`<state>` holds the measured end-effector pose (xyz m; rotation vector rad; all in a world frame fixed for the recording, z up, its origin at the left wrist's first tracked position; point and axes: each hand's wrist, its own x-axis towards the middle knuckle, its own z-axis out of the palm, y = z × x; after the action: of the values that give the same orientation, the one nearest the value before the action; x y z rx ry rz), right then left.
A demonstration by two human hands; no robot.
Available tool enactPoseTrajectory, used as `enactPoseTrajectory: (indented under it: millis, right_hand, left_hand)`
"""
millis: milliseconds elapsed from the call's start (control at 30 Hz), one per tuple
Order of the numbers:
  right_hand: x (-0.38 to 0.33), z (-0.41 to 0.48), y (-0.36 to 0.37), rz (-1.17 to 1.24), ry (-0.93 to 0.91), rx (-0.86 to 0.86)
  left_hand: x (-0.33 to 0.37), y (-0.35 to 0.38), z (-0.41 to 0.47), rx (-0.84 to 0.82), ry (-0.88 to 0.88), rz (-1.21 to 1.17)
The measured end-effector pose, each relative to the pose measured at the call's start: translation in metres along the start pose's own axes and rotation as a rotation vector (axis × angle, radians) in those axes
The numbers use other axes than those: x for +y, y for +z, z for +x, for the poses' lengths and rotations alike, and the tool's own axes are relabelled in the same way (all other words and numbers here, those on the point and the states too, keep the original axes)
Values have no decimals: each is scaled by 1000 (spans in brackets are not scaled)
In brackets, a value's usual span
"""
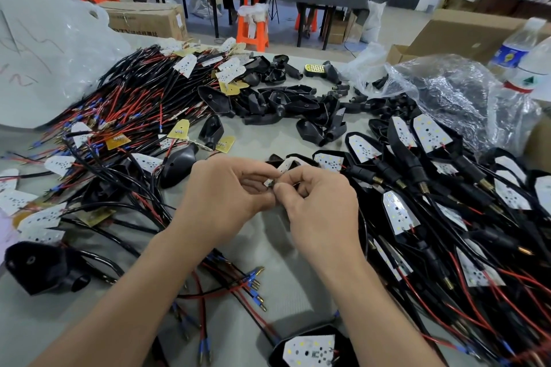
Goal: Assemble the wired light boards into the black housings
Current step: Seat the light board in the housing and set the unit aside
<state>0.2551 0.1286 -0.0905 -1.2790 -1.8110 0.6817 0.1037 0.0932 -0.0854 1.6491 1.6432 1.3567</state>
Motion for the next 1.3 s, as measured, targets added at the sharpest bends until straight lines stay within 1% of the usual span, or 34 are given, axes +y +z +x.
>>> enactPoseTrajectory:
  millis: [100, 233, 333, 400, 467, 533, 600, 700, 800, 900, 1033, 1133, 1200, 1300]
  right_hand:
    - [-2, -1, -2, -53, -12, -20]
    - [-7, -2, -5, -96, -15, -67]
    - [-10, -4, -7, -250, -53, -113]
    - [-10, -5, -7, -348, -78, -114]
    - [-10, -4, -7, -307, -69, -123]
    - [-9, -3, -7, -174, -26, -146]
    - [-9, -1, -8, -76, 30, -158]
    - [-8, -1, -8, -30, 45, -129]
    - [-8, -1, -7, -18, 33, -126]
    - [-8, -2, -8, -45, 16, -138]
    - [-9, -3, -12, -101, -14, -132]
    - [-13, -6, -16, -263, -39, -129]
    - [-15, -6, -15, -368, -46, -105]
    - [-16, -6, -13, -284, -12, -124]
  left_hand:
    - [1, 1, -4, 46, 92, 107]
    - [-4, 1, -4, 168, 188, 218]
    - [-3, 1, -4, 249, 248, 269]
    - [-1, 2, -4, 291, 285, 285]
    - [0, 2, -5, 304, 307, 318]
    - [0, 1, -4, 303, 309, 354]
    - [-2, -2, -3, 261, 303, 342]
    - [-3, -6, -1, 110, 256, 283]
    - [-4, -7, 2, 60, 207, 259]
    - [-5, -6, 2, 67, 241, 332]
    - [-6, -6, -1, 107, 300, 588]
    - [-7, -2, -1, 171, 250, 703]
    - [-8, 3, 1, 209, 186, 728]
    - [-7, 11, 0, 213, 146, 681]
